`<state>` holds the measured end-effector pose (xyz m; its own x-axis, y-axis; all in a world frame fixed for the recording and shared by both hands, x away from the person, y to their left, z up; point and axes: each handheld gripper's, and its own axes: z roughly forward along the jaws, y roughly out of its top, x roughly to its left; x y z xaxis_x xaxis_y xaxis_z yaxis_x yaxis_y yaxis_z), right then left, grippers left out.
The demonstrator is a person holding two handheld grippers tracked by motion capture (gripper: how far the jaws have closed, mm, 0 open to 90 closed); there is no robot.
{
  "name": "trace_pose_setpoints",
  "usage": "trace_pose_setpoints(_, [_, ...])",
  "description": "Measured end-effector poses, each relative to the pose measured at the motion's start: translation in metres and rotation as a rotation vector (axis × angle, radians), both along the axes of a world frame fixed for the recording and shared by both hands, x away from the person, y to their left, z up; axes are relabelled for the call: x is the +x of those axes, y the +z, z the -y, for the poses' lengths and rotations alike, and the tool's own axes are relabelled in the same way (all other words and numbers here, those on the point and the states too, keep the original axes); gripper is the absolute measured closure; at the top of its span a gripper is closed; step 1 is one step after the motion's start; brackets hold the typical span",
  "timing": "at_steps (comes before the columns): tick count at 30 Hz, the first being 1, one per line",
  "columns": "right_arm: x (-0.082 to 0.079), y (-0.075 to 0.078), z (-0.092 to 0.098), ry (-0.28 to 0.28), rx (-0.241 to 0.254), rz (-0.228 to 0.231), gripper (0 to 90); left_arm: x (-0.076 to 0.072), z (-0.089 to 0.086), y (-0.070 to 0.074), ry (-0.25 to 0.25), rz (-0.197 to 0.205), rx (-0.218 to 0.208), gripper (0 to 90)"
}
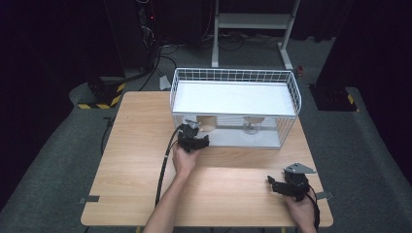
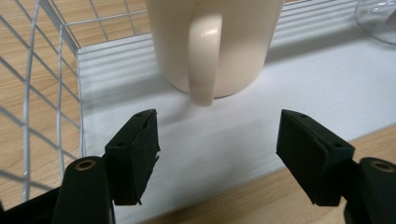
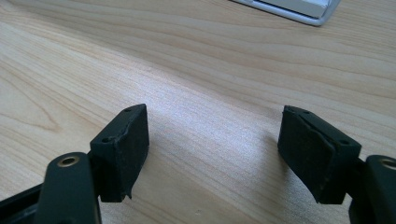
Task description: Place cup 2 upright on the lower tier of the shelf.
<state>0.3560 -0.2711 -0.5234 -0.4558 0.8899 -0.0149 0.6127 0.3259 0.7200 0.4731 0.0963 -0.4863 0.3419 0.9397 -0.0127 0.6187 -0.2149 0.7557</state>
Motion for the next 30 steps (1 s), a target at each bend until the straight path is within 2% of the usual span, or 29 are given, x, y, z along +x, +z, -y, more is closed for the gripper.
trace_pose_setpoints(10, [0.000,0.000,0.000,0.000,0.000,0.000,25.0,-0.013,-0.004,0.006,-0.015,0.018,-0.020,29.8])
trace_pose_setpoints(12, [0.000,0.000,0.000,0.000,0.000,0.000,25.0,-0.015,-0.006,0.009,-0.022,0.026,-0.007,29.8])
trace_pose_setpoints(13, [0.000,0.000,0.000,0.000,0.000,0.000,25.0,-0.016,-0.005,0.009,-0.019,0.028,-0.018,29.8])
trace_pose_setpoints(22, [0.000,0.000,0.000,0.000,0.000,0.000,25.0,-0.028,-0.006,0.014,-0.047,0.043,-0.019,29.8])
trace_pose_setpoints(26, [0.000,0.000,0.000,0.000,0.000,0.000,24.9,-0.033,-0.006,0.016,-0.053,0.047,-0.042,29.7])
trace_pose_setpoints(28, [0.000,0.000,0.000,0.000,0.000,0.000,25.0,-0.035,-0.006,0.017,-0.070,0.054,-0.024,29.4])
trace_pose_setpoints(30, [0.000,0.000,0.000,0.000,-0.001,0.000,25.0,-0.038,-0.006,0.018,-0.073,0.052,-0.028,29.2])
